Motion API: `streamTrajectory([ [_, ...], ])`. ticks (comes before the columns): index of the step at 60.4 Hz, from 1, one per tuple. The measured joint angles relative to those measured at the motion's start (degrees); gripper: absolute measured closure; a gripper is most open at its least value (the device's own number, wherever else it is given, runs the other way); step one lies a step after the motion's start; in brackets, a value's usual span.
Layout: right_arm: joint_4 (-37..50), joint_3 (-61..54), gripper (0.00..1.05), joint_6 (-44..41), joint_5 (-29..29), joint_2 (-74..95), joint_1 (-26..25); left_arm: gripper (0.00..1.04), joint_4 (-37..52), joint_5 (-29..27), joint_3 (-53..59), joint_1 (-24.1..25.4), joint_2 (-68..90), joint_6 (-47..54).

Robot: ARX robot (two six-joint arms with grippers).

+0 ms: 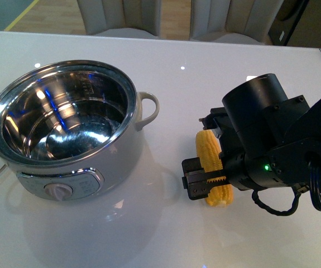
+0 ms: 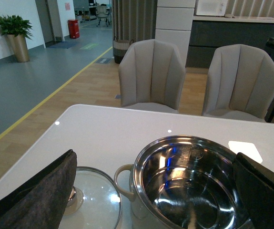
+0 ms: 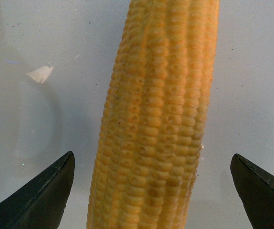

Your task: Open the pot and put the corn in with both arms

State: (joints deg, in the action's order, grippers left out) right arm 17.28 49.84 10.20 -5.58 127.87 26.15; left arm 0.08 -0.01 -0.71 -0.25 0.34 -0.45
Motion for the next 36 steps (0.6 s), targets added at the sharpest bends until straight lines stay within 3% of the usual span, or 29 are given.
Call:
streamTrajectory([
  [11,-0.13,0.63,0.11,-0.87,-0.48,1.42,0.26,0.07,0.0,-0.02,0.02,0.0,0.0,0.0],
  [25,-0.13,0.63,0.52,-1.29,-0.59,1.49,0.59,0.07,0.0,-0.02,0.0,0.0,0.0,0.0],
  [36,0.28,0.63,0.7,-1.18,-0.44,1.49,0.68,0.07,0.0,0.0,0.02,0.0,0.0,0.0],
])
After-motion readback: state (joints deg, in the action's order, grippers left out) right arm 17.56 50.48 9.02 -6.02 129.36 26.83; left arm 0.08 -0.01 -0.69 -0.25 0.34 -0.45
